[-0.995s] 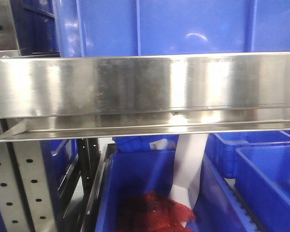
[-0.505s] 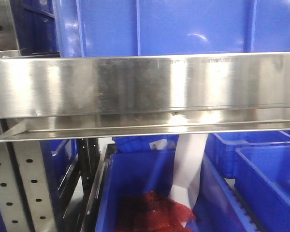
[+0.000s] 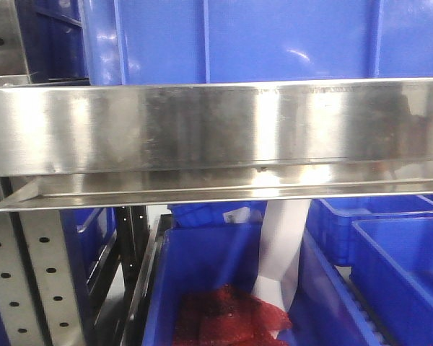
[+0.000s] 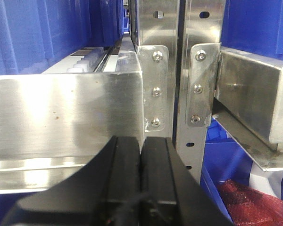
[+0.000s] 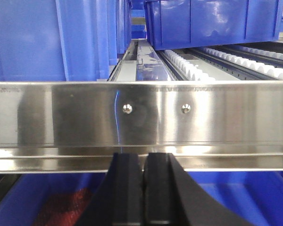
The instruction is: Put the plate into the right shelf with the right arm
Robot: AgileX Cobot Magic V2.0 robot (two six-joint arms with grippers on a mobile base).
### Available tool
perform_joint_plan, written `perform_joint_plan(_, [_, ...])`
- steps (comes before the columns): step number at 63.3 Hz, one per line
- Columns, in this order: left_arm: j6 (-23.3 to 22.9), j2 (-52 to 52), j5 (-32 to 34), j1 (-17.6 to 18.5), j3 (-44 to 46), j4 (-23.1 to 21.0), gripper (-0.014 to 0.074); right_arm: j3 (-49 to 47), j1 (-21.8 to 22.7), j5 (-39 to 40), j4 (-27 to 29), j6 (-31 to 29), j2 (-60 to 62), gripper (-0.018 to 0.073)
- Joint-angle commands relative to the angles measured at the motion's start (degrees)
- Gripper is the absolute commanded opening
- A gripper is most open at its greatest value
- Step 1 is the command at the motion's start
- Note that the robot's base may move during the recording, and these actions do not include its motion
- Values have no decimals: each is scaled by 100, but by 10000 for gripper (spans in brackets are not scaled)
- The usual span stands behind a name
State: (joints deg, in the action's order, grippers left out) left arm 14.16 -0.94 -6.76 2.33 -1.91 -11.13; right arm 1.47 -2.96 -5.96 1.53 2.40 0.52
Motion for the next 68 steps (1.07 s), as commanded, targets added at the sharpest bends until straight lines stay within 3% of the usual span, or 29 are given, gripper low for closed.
perform_joint_plan(1, [-16, -63, 488, 29, -42, -34, -47, -21, 30, 686, 28, -63, 85, 25])
perform_joint_plan(68, [-16, -63, 488, 29, -42, -34, -47, -21, 30, 629, 28, -68, 85, 24])
